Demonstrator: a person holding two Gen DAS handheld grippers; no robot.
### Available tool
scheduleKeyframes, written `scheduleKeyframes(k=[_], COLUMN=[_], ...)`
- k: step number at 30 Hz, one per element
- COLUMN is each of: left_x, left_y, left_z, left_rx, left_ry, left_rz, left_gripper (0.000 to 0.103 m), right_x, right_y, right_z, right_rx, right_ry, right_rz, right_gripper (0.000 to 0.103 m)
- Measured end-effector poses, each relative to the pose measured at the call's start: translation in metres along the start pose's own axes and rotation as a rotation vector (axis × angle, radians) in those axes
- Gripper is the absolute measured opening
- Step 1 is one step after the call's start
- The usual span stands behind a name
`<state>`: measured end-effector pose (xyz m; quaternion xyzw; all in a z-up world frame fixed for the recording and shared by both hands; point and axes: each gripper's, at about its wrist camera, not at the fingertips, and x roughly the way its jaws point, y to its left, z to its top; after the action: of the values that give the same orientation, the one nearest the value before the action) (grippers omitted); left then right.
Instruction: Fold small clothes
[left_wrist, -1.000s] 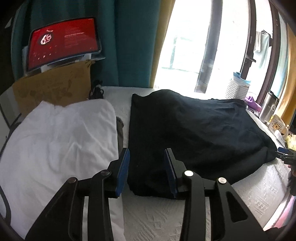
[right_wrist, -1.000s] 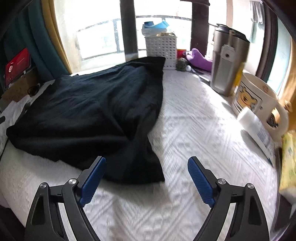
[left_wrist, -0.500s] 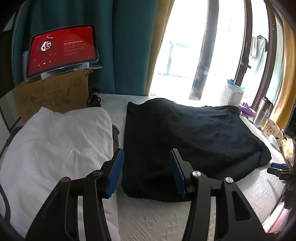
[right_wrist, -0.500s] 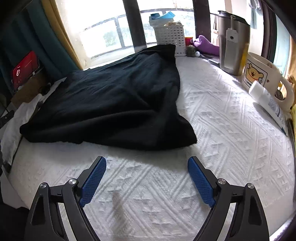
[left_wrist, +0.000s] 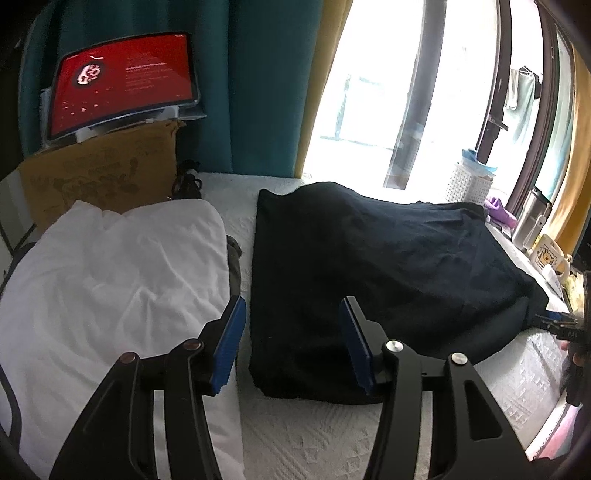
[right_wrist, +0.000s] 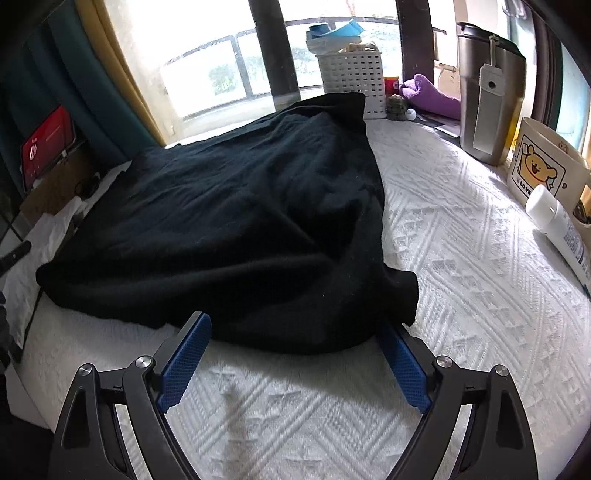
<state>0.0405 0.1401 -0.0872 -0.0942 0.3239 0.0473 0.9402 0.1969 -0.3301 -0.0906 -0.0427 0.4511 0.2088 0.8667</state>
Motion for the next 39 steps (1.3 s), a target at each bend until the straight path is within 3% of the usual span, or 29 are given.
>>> scheduleKeyframes(k=[10, 28, 39], left_x=[0.012, 0.032, 0.049], left_y=[-0.014, 0.002, 0.012], left_z=[0.005, 0.024, 0.038], left_rx=[0.063, 0.040, -0.034], left_ry=[0.020, 0.039, 0.040], left_rz=[-0.036, -0.009, -0.016], left_gripper=[0.053, 0.053, 0.053], right_x=[0.009, 0.054, 0.075], right_y=[-0.006, -0.006, -0.006], right_z=[0.017, 0.074, 0.102], right_rx=[0.103, 0.161, 0.174], right_ry=[-0.019, -0.026, -0.040], right_rz=[0.073, 0.121, 0.106], right_gripper=[0.092, 0.092, 0.092])
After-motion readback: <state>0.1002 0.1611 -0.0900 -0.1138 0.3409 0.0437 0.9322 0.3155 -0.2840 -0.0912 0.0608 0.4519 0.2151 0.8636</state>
